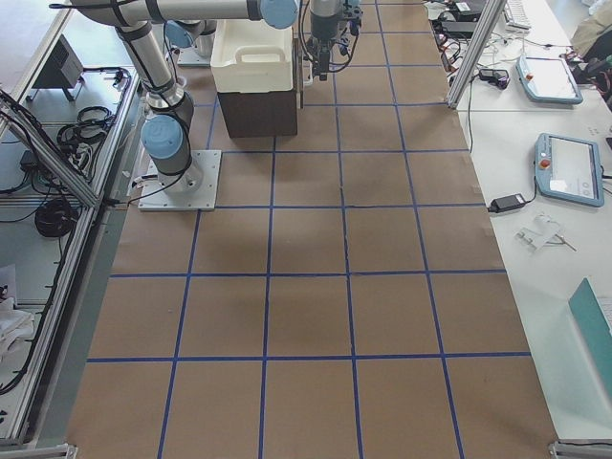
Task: Put scissors in drawer and close it
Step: 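Push the drawer closed toward the box with the left gripper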
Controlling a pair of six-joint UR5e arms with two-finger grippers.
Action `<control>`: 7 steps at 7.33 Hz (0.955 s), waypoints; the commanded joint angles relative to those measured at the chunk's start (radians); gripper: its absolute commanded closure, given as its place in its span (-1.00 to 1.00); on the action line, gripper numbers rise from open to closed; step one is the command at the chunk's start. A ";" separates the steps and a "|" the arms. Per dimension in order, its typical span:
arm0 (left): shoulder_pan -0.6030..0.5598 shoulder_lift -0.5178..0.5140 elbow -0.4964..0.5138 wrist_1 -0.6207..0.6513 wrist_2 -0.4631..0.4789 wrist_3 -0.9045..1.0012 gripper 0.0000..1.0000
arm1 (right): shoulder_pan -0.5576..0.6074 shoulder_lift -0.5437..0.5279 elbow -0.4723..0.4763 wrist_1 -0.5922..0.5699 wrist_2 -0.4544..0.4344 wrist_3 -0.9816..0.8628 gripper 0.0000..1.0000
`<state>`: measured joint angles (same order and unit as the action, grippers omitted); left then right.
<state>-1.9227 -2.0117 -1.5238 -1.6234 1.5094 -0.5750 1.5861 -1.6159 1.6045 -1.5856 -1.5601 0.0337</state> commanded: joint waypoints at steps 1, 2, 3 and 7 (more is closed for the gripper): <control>-0.002 0.008 -0.001 -0.033 0.000 0.000 -1.00 | 0.000 0.001 0.000 -0.001 -0.002 0.000 -1.00; -0.002 0.007 -0.001 -0.044 0.002 -0.006 -1.00 | 0.000 0.001 0.000 -0.001 0.000 0.000 -1.00; -0.007 0.008 -0.001 -0.053 0.002 -0.008 -1.00 | 0.000 0.001 0.000 -0.001 0.000 0.000 -1.00; -0.027 0.016 -0.001 -0.069 0.003 -0.009 -1.00 | 0.000 0.001 0.000 -0.001 -0.002 0.002 -1.00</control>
<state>-1.9445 -1.9985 -1.5247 -1.6884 1.5121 -0.5843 1.5861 -1.6153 1.6045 -1.5861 -1.5611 0.0341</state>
